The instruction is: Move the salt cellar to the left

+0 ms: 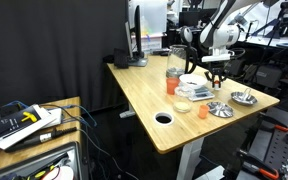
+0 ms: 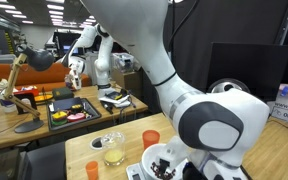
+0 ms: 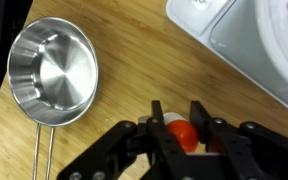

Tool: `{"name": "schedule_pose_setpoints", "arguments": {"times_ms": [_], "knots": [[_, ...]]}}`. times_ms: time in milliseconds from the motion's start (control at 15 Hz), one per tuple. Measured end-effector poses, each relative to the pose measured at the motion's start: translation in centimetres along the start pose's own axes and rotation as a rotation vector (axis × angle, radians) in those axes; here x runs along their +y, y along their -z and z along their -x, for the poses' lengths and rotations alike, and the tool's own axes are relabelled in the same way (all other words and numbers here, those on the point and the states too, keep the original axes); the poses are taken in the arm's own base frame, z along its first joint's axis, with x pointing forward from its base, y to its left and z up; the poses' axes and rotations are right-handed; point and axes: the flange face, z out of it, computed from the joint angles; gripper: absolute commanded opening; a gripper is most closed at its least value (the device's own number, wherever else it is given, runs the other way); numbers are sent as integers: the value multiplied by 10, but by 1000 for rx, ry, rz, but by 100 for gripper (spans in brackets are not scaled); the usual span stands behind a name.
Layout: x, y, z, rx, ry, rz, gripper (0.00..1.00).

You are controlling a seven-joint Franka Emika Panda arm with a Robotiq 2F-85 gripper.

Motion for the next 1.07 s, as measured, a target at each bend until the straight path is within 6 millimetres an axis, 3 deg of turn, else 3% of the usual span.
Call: {"name": "schedule_pose_setpoints", "arguments": {"times_ms": [533, 733, 1067], "knots": [[0, 3, 1, 1, 30, -4, 8], [5, 24, 7, 12, 72, -36, 8], [29, 65, 31, 24, 176, -94, 8]]}}
